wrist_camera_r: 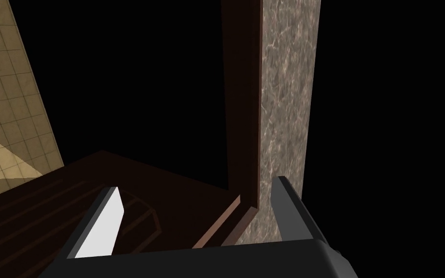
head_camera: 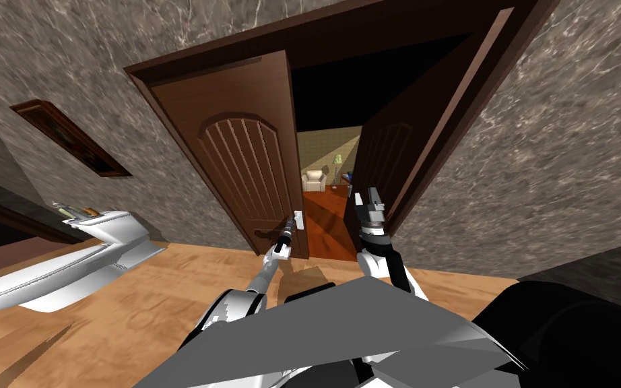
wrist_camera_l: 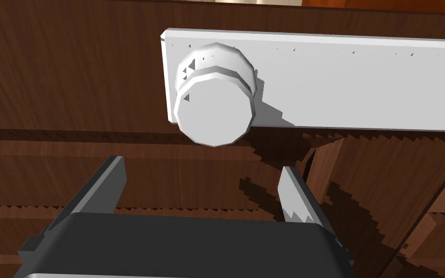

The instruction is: Push the door open

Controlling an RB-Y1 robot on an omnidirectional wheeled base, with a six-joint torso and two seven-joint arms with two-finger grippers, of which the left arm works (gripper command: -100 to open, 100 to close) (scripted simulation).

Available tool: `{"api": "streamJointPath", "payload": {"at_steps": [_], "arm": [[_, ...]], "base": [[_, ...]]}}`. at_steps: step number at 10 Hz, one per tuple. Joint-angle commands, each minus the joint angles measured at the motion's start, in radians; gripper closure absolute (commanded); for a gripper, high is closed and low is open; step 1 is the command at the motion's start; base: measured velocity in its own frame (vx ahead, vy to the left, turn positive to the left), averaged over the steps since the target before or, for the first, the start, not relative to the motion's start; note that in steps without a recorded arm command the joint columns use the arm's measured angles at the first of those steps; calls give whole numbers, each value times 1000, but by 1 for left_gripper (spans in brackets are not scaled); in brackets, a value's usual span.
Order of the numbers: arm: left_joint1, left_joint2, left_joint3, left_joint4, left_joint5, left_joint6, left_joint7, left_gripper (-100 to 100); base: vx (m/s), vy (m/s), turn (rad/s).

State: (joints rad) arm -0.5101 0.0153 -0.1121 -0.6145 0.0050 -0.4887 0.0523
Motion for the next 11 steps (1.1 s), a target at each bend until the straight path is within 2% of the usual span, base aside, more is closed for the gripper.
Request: {"api": "streamJointPath", "payload": {"at_steps": [1,2,3,4,5,10,11], "arm": [[1,-16,3,-2,1,1,-1,-100],[1,-37,5,-1,1,1,-2,-100],[1,-50,5,0,2,1,-2,-100],[-9,-43,8,11,3,2,-3,-100],[-9,-43,8,11,3,2,-3,100],[-9,-43,8,11,3,2,-3,100],[-7,-30,18,12,6,3,-6,100]], "base": [[179,-55,-20],[191,-49,-19],[157,-36,-13],[62,-17,-2],[-6,1,7],[-12,3,-3],[122,-59,16]]}}
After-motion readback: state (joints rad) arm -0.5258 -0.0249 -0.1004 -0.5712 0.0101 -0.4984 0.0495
